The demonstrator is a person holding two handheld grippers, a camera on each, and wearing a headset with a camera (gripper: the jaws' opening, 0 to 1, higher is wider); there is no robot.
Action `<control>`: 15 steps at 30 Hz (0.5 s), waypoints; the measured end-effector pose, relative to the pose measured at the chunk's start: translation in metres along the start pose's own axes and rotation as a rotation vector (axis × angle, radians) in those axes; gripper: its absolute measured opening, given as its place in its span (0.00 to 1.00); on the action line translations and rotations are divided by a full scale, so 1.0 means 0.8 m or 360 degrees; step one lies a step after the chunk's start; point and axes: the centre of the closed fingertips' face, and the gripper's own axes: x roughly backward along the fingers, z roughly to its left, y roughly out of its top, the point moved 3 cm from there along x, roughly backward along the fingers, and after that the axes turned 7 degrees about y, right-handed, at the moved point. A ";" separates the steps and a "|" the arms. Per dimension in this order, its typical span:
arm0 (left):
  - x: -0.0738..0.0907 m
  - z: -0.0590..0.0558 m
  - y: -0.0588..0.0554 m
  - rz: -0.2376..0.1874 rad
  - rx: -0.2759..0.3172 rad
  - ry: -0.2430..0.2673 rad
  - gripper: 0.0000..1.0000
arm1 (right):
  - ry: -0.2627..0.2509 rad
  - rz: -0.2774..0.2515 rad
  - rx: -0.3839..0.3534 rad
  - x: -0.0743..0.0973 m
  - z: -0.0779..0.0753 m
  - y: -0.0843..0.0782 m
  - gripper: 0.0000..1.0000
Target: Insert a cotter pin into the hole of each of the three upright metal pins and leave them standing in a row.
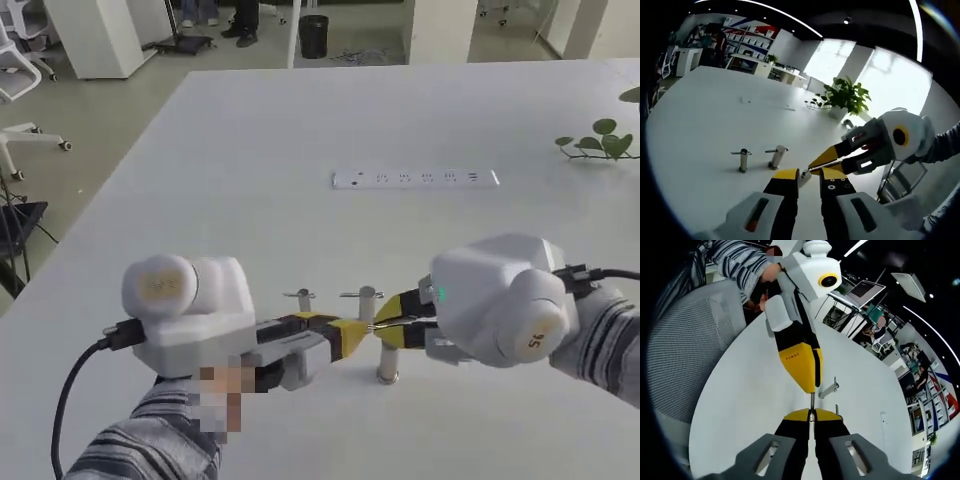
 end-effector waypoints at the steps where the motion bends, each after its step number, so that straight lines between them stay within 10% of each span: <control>1: 0.000 0.000 0.000 -0.0003 0.0009 0.0004 0.11 | 0.0003 -0.0005 0.0003 0.000 0.001 0.002 0.00; 15: 0.000 0.001 -0.001 -0.0013 0.0054 -0.0002 0.00 | -0.0022 -0.0043 -0.0002 0.002 -0.001 0.011 0.00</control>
